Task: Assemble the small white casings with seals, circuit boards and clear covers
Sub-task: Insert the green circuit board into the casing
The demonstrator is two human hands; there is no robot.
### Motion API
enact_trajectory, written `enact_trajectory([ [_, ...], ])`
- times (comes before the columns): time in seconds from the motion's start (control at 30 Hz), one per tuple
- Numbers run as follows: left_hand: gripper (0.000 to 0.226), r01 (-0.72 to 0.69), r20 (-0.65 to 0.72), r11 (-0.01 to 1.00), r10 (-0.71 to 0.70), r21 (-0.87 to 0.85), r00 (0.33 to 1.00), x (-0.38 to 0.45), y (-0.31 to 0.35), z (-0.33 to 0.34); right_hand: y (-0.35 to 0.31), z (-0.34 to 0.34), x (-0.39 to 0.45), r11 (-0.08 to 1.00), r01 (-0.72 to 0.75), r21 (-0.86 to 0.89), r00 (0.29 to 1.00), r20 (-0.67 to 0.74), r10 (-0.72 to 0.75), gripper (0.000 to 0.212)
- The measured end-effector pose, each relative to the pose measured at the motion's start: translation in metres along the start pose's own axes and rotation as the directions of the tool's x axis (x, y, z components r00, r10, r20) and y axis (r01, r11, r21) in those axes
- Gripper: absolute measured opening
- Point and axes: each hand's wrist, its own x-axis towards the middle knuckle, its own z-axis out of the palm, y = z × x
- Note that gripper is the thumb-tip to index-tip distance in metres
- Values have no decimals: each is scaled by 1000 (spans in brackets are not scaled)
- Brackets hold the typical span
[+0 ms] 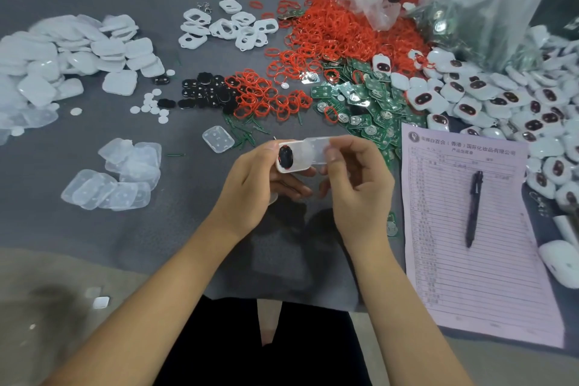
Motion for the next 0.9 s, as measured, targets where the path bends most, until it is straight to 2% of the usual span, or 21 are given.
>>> enact_trajectory([
  [0.13, 48, -1, -2, 1000, 1, 8, 1000, 0, 0, -1, -3, 4, -1, 998, -2, 59, 999, 35, 0, 30],
  [0.27, 47, -9, 2, 999, 9, -32, 1000, 0, -1, -1, -3, 5, -2, 996, -39, 74, 998, 54, 35, 13],
  [0.43, 49, -10, 17, 998, 11, -61, 1000, 2, -3, 0, -6, 5, -2, 999, -1, -41, 999, 50, 3, 18],
  [0.9, 47, -34, 10, 998, 34, -57, 999, 1, -4, 0, -7, 6, -3, 998, 1, -69, 998, 58, 3, 13],
])
